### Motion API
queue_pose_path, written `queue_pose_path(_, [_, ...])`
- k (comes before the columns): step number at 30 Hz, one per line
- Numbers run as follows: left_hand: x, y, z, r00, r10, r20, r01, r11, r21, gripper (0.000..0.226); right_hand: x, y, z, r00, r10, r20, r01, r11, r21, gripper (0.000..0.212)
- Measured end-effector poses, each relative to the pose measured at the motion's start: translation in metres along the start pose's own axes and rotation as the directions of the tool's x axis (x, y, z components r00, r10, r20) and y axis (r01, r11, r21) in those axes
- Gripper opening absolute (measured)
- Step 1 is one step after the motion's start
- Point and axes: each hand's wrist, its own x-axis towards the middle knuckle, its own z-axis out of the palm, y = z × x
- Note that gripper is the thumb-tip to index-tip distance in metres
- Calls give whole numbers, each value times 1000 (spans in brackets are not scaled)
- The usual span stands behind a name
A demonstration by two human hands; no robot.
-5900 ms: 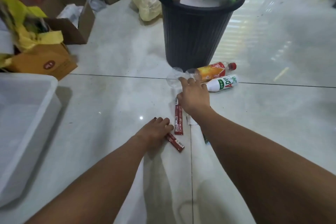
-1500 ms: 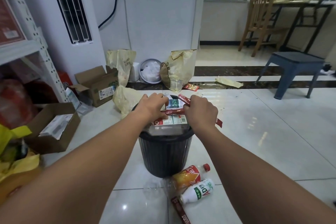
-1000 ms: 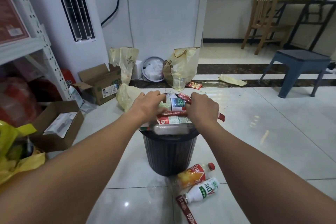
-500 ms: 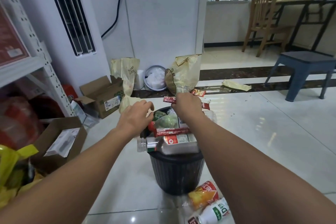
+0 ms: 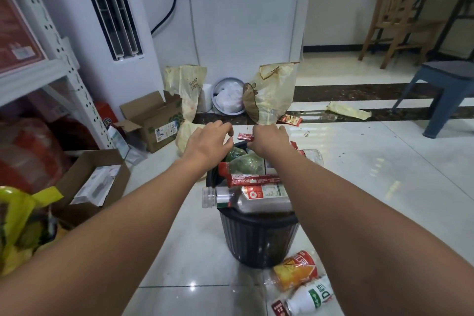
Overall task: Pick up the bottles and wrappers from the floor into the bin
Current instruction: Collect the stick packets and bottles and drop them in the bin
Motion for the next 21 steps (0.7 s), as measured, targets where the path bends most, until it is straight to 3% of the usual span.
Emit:
queue_pose_path(6, [-2, -2, 4, 1000, -13, -1, 13, 1000, 13, 24, 4, 3, 3, 998, -37, 48, 36, 999, 10, 53])
queue_pose_path(14, [-8, 9, -3, 999, -39, 4, 39, 999, 30, 26, -19, 5, -8, 996, -40, -78, 44, 998, 49, 42])
queue_pose_path(21, [-25, 30, -23, 997, -68, 38, 67, 997, 38, 36, -61, 20, -32, 993, -20, -119, 29, 997, 69, 57])
